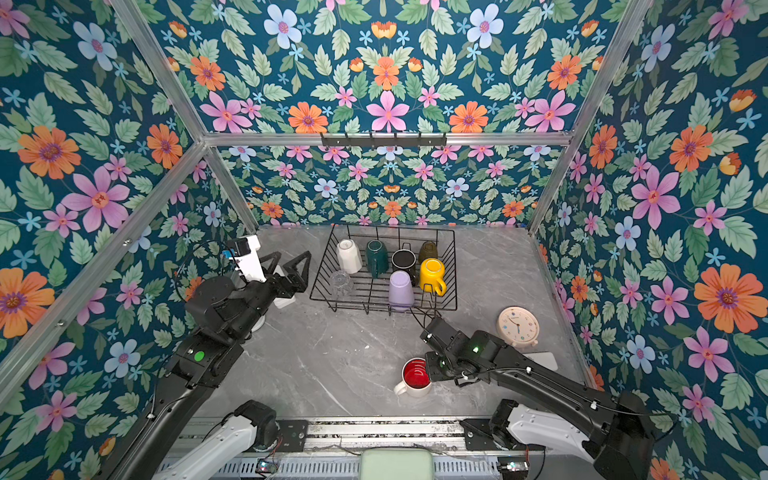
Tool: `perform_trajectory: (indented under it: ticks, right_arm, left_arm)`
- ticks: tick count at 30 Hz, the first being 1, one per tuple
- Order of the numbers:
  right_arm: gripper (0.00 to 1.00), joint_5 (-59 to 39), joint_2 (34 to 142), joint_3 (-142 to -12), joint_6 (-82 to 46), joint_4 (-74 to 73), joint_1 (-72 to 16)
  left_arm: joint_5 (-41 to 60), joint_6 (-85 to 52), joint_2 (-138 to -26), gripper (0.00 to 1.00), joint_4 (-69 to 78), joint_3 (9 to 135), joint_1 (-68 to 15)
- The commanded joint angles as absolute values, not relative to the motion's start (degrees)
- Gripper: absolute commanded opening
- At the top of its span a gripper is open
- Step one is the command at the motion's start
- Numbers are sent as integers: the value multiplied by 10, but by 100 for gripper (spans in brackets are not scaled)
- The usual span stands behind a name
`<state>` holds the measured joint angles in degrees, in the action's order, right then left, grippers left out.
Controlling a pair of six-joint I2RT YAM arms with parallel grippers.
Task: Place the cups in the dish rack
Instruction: 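Grasp the white red-lined mug rim with the right gripper while the left gripper withdraws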
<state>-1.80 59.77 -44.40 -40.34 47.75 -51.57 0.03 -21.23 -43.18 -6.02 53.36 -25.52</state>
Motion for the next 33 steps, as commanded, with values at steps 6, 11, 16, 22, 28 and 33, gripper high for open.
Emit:
perform_trajectory:
  ticks: [6, 11, 16, 22, 28, 33]
  right_arm:
    - [42, -1, 620, -442, -398, 452, -516]
    - [40, -5, 633, -435, -397, 445, -516]
    - [36, 0, 641, -425, -397, 436, -517]
    - [33, 8, 661, -421, -396, 430, -516]
    - [29, 17, 682, -425, -394, 424, -517]
    - [22, 19, 707, -430, -392, 417, -523]
  left_arm:
    - [4, -232, -423, 100, -48, 532, -255]
    - [4, -232, -420, 100, -51, 532, -255]
    - [4, -230, -418, 100, -54, 531, -255]
    - [8, -231, -421, 100, -53, 531, -255]
    - [8, -231, -419, 100, -53, 531, -255]
    - [6, -230, -418, 100, -54, 529, -255]
